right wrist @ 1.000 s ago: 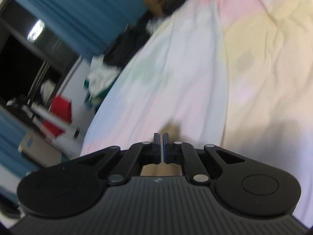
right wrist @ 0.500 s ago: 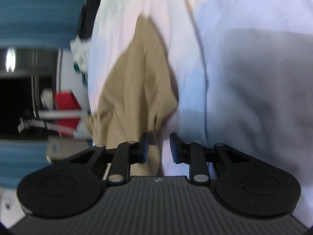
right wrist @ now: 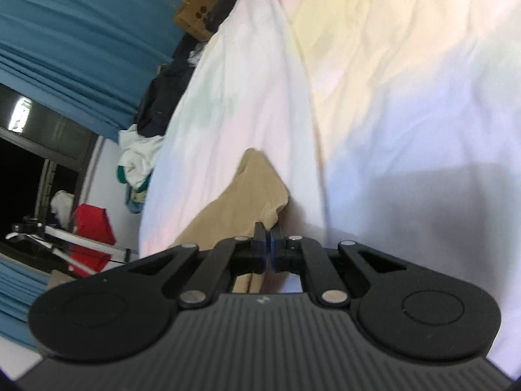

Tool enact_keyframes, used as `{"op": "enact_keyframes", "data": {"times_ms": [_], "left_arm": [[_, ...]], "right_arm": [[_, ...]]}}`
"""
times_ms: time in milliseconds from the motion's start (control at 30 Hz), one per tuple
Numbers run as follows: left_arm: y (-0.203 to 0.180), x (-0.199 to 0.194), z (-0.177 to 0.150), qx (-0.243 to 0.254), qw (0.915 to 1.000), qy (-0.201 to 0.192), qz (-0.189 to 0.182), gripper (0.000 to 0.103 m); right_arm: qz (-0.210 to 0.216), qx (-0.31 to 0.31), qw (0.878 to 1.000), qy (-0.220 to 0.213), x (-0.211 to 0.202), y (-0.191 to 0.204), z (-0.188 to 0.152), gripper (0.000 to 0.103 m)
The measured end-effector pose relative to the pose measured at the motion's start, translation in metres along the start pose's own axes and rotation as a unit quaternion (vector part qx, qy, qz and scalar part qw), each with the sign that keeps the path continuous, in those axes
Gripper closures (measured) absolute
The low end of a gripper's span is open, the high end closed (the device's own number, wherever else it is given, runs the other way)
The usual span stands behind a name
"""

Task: Fold clothes
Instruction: 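Fold the held shirt side over the shirt body with the right tool, release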

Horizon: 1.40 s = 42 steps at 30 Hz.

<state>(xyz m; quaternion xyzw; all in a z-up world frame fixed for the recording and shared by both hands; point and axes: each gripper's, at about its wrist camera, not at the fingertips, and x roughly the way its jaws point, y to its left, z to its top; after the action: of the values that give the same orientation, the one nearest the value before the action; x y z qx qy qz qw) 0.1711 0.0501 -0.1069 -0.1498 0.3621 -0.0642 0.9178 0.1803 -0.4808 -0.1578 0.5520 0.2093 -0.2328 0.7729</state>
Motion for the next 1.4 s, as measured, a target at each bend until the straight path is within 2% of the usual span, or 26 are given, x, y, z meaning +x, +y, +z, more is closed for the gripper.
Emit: {"op": "enact_keyframes", "data": {"times_ms": [133, 200, 267, 300, 400, 433, 567, 667, 733, 800, 900, 933, 967, 1033, 1067, 1167, 1233, 1367, 1400], "left_arm": [[-0.001, -0.001, -0.001, 0.001, 1.0000, 0.001, -0.001, 0.028], [0.000, -0.002, 0.000, 0.000, 1.0000, 0.000, -0.002, 0.028], [0.000, -0.002, 0.000, -0.001, 1.0000, -0.002, -0.001, 0.028], [0.000, -0.003, 0.000, -0.002, 1.0000, -0.002, 0.000, 0.028], [0.000, -0.002, 0.000, -0.002, 1.0000, -0.001, 0.002, 0.028], [0.000, -0.001, 0.000, -0.002, 1.0000, -0.001, 0.003, 0.028], [-0.001, 0.001, 0.000, -0.001, 1.0000, 0.001, 0.007, 0.028], [0.001, 0.003, 0.002, -0.007, 1.0000, 0.001, 0.005, 0.027], [0.003, 0.004, 0.005, -0.009, 0.9999, -0.002, 0.006, 0.027], [0.005, 0.005, 0.007, -0.013, 0.9999, -0.005, 0.007, 0.027], [0.012, 0.008, 0.011, -0.038, 0.9993, -0.003, 0.002, 0.027], [0.013, 0.009, 0.011, -0.041, 0.9991, -0.001, 0.001, 0.027], [0.014, 0.011, 0.011, -0.044, 0.9990, 0.000, 0.000, 0.027], [0.015, 0.012, 0.012, -0.048, 0.9988, 0.002, -0.001, 0.027], [0.015, 0.013, 0.012, -0.048, 0.9988, 0.002, -0.002, 0.027], [0.013, 0.009, 0.015, -0.041, 0.9991, -0.006, -0.002, 0.027], [0.015, 0.002, 0.018, -0.046, 0.9989, -0.014, -0.003, 0.027], [0.026, -0.017, 0.026, -0.070, 0.9968, -0.038, -0.009, 0.027], [0.030, -0.022, 0.028, -0.078, 0.9960, -0.044, -0.008, 0.027]], "right_arm": [[-0.011, -0.004, 1.000, 0.013, 0.003, -0.002, -0.004, 0.096], [0.003, 0.013, 1.000, 0.022, 0.004, -0.005, -0.004, 0.095], [0.021, 0.032, 0.998, 0.051, 0.009, -0.006, -0.008, 0.093], [0.031, 0.042, 0.997, 0.065, 0.011, -0.007, -0.009, 0.088], [0.056, 0.063, 0.992, 0.098, 0.017, -0.007, -0.021, 0.047], [0.066, 0.066, 0.990, 0.102, 0.019, -0.007, -0.026, 0.042], [0.071, 0.037, 0.993, 0.086, 0.027, 0.001, -0.038, 0.041], [0.074, 0.010, 0.996, 0.043, 0.036, 0.010, -0.040, 0.040], [0.083, -0.021, 0.996, -0.013, 0.043, 0.017, -0.040, 0.040], [0.078, -0.083, 0.991, -0.072, 0.051, 0.029, -0.042, 0.039], [0.068, -0.172, 0.979, -0.090, 0.076, 0.051, -0.044, 0.040], [0.059, -0.183, 0.977, -0.089, 0.083, 0.057, -0.044, 0.041], [0.049, -0.192, 0.976, -0.089, 0.090, 0.063, -0.044, 0.044], [0.024, -0.198, 0.976, -0.092, 0.100, 0.070, -0.044, 0.084], [0.009, -0.207, 0.974, -0.090, 0.105, 0.075, -0.044, 0.086], [-0.026, -0.255, 0.959, -0.117, 0.098, 0.093, -0.053, 0.094], [-0.025, -0.302, 0.940, -0.154, 0.083, 0.118, -0.068, 0.094], [-0.015, -0.399, 0.891, -0.219, 0.055, 0.167, -0.107, 0.094], [-0.003, -0.434, 0.871, -0.231, 0.048, 0.183, -0.125, 0.094]]}}
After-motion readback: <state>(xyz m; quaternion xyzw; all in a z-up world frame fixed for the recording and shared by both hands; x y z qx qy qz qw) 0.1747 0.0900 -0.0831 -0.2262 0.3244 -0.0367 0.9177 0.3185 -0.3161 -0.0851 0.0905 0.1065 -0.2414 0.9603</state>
